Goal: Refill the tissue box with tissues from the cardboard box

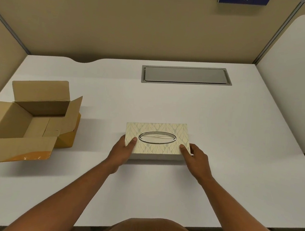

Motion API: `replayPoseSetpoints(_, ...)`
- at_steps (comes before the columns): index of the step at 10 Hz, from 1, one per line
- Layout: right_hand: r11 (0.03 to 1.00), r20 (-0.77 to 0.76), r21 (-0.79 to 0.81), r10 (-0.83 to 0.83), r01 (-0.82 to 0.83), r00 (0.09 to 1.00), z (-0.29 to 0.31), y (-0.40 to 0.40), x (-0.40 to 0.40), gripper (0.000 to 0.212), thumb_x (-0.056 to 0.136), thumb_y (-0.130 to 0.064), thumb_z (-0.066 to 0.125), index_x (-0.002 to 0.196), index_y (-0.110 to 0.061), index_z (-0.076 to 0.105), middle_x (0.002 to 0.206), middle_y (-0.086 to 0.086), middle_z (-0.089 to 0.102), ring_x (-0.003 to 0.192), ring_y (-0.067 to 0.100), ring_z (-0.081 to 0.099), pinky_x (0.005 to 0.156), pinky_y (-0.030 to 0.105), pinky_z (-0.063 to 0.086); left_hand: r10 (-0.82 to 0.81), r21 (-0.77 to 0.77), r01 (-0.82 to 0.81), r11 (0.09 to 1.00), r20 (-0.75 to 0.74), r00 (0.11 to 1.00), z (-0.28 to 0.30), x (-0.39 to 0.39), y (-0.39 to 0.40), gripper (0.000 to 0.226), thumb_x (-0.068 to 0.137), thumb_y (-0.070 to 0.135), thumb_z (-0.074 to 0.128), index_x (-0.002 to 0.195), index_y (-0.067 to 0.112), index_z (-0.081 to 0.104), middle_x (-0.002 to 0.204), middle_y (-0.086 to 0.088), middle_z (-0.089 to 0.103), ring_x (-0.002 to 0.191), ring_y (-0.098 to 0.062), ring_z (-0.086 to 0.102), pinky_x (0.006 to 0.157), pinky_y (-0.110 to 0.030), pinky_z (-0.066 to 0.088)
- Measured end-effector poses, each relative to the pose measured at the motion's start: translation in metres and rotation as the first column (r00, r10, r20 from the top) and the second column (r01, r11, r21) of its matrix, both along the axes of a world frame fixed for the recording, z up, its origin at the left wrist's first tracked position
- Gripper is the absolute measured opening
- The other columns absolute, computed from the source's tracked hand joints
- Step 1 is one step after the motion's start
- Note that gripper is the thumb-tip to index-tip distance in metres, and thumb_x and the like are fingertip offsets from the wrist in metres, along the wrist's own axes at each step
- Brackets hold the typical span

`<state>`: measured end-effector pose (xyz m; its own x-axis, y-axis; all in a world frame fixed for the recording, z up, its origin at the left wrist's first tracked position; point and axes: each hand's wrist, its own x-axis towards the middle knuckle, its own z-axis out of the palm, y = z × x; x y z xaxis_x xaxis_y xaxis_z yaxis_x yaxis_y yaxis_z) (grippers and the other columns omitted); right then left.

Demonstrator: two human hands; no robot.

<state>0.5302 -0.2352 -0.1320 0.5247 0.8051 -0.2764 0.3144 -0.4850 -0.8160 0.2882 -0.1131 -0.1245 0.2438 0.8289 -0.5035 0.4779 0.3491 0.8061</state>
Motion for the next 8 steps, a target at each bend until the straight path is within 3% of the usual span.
replayPoseSetpoints(3, 1.000, 0.060, -0.023, 0.010, -0.008, 0.998, 0.003, 0.024, -0.003, 0.036, 0.097, -0.048, 0.050, 0.110, -0.017, 0.064, 0.096, -0.008, 0.066, 0.091, 0.017, 0.061, 0.076, 0.027, 0.042, -0.006, -0.029, 0.007, 1.000, 0.037, 0.999, 0.005, 0.004, 0.027, 0.047, 0.099, 0.048, 0.047, 0.140, 0.025, 0.045, 0.123, 0.010, 0.055, 0.116, -0.015, 0.051, 0.092, -0.031, 0.038)
replayPoseSetpoints(5, 0.998, 0.119, -0.043, 0.044, -0.039, 0.992, 0.005, 0.024, -0.008, 0.041, 0.099, -0.049, 0.044, 0.116, -0.017, 0.062, 0.103, -0.005, 0.068, 0.088, 0.017, 0.061, 0.074, 0.027, 0.041, -0.054, 0.012, 0.054, 0.998, 0.009, 0.999, 0.001, -0.001, 0.028, 0.052, 0.098, 0.054, 0.044, 0.141, 0.026, 0.043, 0.129, 0.009, 0.055, 0.116, -0.015, 0.050, 0.090, -0.030, 0.039)
replayPoseSetpoints(6, 0.999, 0.200, -0.044, 0.033, -0.025, 0.979, 0.005, 0.026, -0.012, 0.047, 0.099, -0.048, 0.044, 0.129, -0.013, 0.055, 0.119, 0.006, 0.069, 0.105, 0.025, 0.063, 0.083, 0.032, 0.047, -0.094, 0.016, 0.094, 0.995, -0.020, 0.995, 0.000, -0.008, 0.031, 0.056, 0.097, 0.058, 0.041, 0.144, 0.028, 0.040, 0.139, 0.008, 0.053, 0.123, -0.018, 0.049, 0.099, -0.034, 0.041)
replayPoseSetpoints(7, 0.999, 0.376, -0.049, 0.040, -0.024, 0.926, 0.007, 0.029, -0.014, 0.061, 0.099, -0.047, 0.043, 0.146, -0.008, 0.038, 0.144, 0.010, 0.051, 0.132, 0.028, 0.046, 0.104, 0.039, 0.039, -0.095, 0.027, 0.097, 0.995, -0.076, 0.993, 0.004, -0.012, 0.038, 0.062, 0.098, 0.058, 0.039, 0.150, 0.025, 0.032, 0.152, 0.001, 0.043, 0.135, -0.022, 0.043, 0.110, -0.039, 0.037)
replayPoseSetpoints(8, 0.996, 0.559, -0.017, 0.084, -0.090, 0.825, 0.026, 0.045, -0.015, 0.062, 0.099, -0.045, 0.044, 0.146, -0.007, 0.035, 0.148, 0.013, 0.045, 0.138, 0.032, 0.036, 0.108, 0.045, 0.037, -0.102, 0.177, 0.132, 0.975, -0.171, 0.980, 0.024, -0.015, 0.050, 0.068, 0.099, 0.056, 0.039, 0.154, 0.020, 0.024, 0.160, -0.004, 0.031, 0.144, -0.025, 0.033, 0.115, -0.039, 0.028)
